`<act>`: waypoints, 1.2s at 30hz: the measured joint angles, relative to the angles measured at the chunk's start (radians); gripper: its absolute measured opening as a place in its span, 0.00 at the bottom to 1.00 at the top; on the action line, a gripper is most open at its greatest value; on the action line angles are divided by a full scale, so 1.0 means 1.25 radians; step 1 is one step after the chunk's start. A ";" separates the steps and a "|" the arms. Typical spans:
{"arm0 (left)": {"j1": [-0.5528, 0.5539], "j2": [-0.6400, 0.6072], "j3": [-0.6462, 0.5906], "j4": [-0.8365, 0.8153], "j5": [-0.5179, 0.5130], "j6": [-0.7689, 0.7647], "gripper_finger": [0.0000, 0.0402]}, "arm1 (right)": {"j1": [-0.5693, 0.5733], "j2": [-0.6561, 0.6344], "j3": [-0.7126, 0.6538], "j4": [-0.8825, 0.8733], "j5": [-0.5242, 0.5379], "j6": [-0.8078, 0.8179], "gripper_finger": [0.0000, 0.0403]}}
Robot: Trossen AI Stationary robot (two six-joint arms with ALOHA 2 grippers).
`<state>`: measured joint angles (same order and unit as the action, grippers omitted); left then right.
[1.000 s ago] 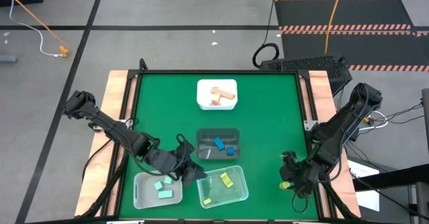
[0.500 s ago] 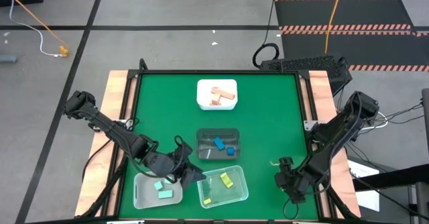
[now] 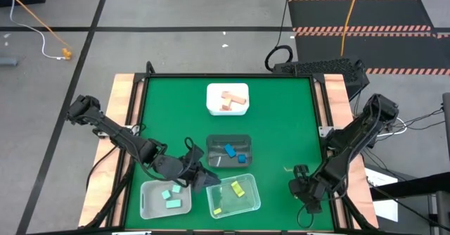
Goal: Sort & place blocks by color
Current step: Put the green block into the transparent bin
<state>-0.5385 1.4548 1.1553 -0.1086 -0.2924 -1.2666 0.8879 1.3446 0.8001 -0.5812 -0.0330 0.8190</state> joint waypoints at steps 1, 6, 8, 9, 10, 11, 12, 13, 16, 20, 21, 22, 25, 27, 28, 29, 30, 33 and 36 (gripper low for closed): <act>0.002 0.000 0.000 0.009 0.001 0.000 0.49 | -0.006 -0.017 0.000 0.001 0.004 0.005 0.27; 0.004 0.000 0.000 0.012 0.002 0.014 0.49 | -0.050 -0.118 0.000 0.013 0.086 0.019 0.27; 0.005 0.000 0.000 0.014 0.001 0.031 0.49 | -0.070 -0.161 0.000 0.050 0.153 0.017 0.27; 0.005 0.000 0.000 0.017 0.002 0.039 0.49 | -0.079 -0.179 0.000 0.075 0.188 0.009 0.27; 0.004 0.000 0.000 0.021 0.002 0.045 0.49 | -0.087 -0.197 0.000 0.112 0.224 -0.005 0.27; 0.004 0.000 0.000 0.029 0.002 0.050 0.49 | -0.096 -0.210 0.000 0.158 0.260 -0.026 0.27; 0.004 0.000 0.000 0.036 0.002 0.055 0.49 | -0.104 -0.220 0.000 0.211 0.292 -0.053 0.27; 0.005 0.000 0.000 0.041 0.002 0.063 0.49 | -0.112 -0.226 0.000 0.264 0.317 -0.084 0.27; 0.010 0.000 0.000 0.048 0.002 0.072 0.49 | -0.137 -0.224 0.000 0.439 0.360 -0.188 0.27; 0.024 0.000 0.000 0.049 0.001 0.063 0.49 | -0.173 -0.185 0.000 0.677 0.364 -0.300 0.27; 0.028 0.000 0.000 0.052 -0.002 0.066 0.49 | -0.182 -0.170 0.000 0.740 0.364 -0.323 0.27; 0.032 0.000 0.000 0.055 -0.012 0.075 0.49 | -0.189 -0.155 0.000 0.795 0.364 -0.343 0.27; 0.039 0.000 0.000 0.078 -0.046 0.129 0.49 | -0.207 -0.105 0.000 0.943 0.363 -0.390 0.27; 0.041 0.000 0.000 0.106 -0.052 0.179 0.49 | -0.220 -0.072 0.000 1.017 0.362 -0.394 0.27; 0.041 0.000 0.000 0.125 -0.053 0.208 0.49 | -0.225 -0.057 0.000 1.042 0.362 -0.390 0.27; 0.041 0.000 0.000 0.144 -0.053 0.235 0.49 | -0.229 -0.043 0.000 1.060 0.362 -0.385 0.27; 0.041 0.000 0.000 0.164 -0.053 0.258 0.49 | -0.233 -0.030 0.000 1.079 0.362 -0.378 0.27; 0.041 0.000 0.000 0.229 -0.053 0.294 0.49 | -0.241 0.000 0.000 1.122 0.362 -0.360 0.27; 0.042 0.000 0.000 0.278 -0.053 0.297 0.49 | -0.245 0.019 0.000 1.153 0.362 -0.358 0.27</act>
<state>-0.4857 1.4544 1.1553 0.2388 -0.3588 -0.8957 0.5816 1.3685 0.8001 0.8601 0.4191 0.3721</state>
